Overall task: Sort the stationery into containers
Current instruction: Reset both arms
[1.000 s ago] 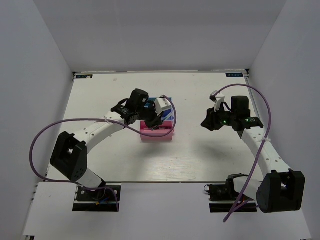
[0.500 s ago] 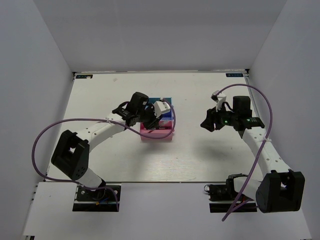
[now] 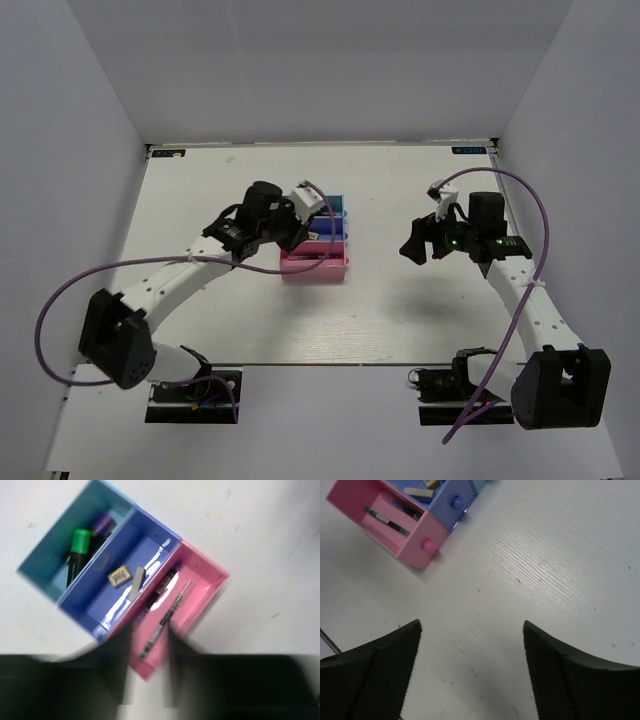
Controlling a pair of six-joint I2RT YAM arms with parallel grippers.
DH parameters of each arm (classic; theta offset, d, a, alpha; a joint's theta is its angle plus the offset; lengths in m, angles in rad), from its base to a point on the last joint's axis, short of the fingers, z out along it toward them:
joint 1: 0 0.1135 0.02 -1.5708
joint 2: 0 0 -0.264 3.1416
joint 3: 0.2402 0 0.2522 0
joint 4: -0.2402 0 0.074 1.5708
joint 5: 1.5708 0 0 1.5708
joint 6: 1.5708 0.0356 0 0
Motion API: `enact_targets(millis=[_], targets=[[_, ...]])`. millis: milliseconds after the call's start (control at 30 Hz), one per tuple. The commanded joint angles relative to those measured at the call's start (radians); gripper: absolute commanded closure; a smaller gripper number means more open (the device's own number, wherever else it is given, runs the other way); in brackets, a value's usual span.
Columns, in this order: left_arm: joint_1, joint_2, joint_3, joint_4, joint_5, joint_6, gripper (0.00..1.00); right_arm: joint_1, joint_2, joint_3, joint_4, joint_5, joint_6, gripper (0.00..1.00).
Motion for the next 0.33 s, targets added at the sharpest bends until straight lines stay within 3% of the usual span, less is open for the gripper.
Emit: enact_targets(millis=[0, 67, 100, 300], targets=[[0.049, -0.166, 0.058, -0.125, -0.134, -0.327, 0.45, -0.002, -0.039, 0.005, 0.010, 0.117, 0.082, 0.09], [0.139, -0.262, -0.006, -0.172, -0.097, -0.455, 0.08, -0.004, -0.060, 0.001, 0.029, 0.224, 0.165, 0.09], [0.157, -0.290, -0.032, -0.184, -0.079, -0.473, 0.00, -0.002, -0.065, -0.003, 0.048, 0.252, 0.206, 0.09], [0.301, -0.491, -0.235, -0.276, -0.053, -0.525, 0.00, -0.005, -0.121, -0.039, 0.087, 0.289, 0.185, 0.09]])
